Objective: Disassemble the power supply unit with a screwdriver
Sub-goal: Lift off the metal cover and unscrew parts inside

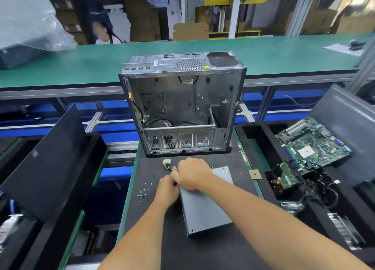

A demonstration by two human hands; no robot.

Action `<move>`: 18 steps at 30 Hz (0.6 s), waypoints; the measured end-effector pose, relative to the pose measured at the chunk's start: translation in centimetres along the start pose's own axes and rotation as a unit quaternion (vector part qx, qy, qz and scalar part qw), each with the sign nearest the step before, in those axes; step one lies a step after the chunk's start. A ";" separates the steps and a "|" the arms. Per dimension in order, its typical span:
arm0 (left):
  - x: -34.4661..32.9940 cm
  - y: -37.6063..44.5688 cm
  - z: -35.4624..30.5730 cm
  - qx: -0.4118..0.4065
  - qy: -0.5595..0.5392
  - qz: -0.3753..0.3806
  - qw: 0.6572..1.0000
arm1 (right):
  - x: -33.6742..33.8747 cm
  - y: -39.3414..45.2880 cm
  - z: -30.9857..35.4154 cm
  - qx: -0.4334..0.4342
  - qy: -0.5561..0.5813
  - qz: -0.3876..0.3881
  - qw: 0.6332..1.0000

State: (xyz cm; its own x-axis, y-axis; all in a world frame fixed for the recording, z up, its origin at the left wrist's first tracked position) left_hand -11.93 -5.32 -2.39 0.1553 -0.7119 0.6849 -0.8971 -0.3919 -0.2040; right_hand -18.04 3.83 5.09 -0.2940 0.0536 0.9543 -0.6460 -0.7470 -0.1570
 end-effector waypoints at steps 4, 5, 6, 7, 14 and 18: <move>-0.8 1.0 -0.7 0.008 -0.022 -0.017 1.000 | 0.7 0.4 -0.9 -0.007 -0.013 0.003 1.000; -0.9 1.3 -1.0 0.009 -0.025 -0.014 1.000 | 0.9 0.6 -1.2 -0.013 -0.013 0.004 1.000; -1.0 1.5 -1.1 0.010 -0.026 -0.011 1.000 | 1.1 0.6 -1.4 -0.020 -0.013 0.007 1.000; -1.2 2.0 -1.5 0.007 -0.023 -0.011 1.000 | 1.4 0.7 -1.7 -0.030 -0.014 0.010 0.999; -1.7 3.9 -2.4 -0.006 0.046 0.012 0.999 | 2.4 0.1 -2.4 -0.054 -0.001 -0.002 0.999; -1.4 4.0 -3.1 -0.042 0.017 0.019 0.999 | 2.9 -0.9 -1.9 -0.033 -0.032 -0.049 0.998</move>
State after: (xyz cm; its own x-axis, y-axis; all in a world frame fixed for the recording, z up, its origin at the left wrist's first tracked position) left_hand -17.00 -4.04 -2.01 0.1080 -0.7046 0.7014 -0.9338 -0.3140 -0.1717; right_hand -19.72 5.91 7.50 -0.1822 0.0797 0.9800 -0.7151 -0.6948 -0.0764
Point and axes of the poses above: each hand's wrist, its own y-axis towards the middle knuckle, its own x-axis out of the back of the hand, z = x × y, the point moved 1 cm from there along y, towards the middle knuckle, and after that the axes turned 5 degrees about z, right-handed, at the moved point
